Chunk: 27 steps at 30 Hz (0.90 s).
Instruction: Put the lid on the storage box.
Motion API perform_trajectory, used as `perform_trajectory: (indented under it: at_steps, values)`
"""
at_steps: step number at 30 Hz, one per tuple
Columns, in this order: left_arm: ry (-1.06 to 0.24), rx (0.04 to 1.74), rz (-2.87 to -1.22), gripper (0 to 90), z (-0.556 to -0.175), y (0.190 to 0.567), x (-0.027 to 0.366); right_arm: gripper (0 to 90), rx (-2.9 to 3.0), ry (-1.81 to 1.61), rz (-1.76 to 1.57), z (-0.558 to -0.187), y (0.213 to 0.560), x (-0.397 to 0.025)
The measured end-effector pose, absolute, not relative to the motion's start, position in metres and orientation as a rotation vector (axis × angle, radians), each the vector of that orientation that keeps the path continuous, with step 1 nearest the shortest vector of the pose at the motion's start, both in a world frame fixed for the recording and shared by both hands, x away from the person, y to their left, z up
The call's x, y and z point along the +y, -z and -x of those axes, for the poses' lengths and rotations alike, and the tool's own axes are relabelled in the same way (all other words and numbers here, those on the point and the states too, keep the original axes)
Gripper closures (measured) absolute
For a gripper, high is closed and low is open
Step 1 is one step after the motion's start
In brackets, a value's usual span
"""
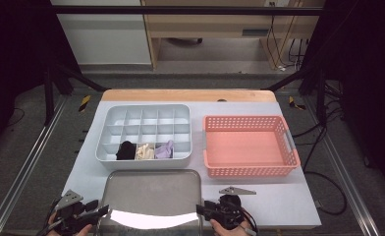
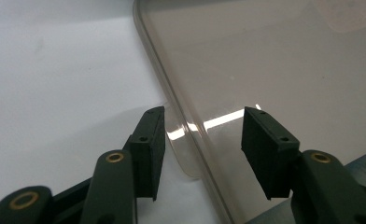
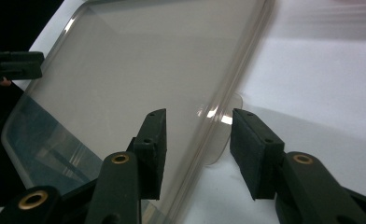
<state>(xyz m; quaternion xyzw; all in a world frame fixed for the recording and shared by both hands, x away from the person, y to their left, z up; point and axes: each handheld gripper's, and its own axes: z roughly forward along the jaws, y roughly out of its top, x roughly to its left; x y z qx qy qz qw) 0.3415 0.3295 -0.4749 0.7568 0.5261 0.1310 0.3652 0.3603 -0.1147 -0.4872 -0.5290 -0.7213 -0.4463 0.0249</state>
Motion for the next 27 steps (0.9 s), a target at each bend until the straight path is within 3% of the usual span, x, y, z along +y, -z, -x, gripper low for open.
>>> perform_trajectory:
  at_steps: [27]
  values:
    - [-0.343, 1.36, -1.943, 49.3, -0.341, 0.4751, 0.3287, 61.8, -1.907, 1.439, 1.762, -0.3676, 0.4849, -0.1245]
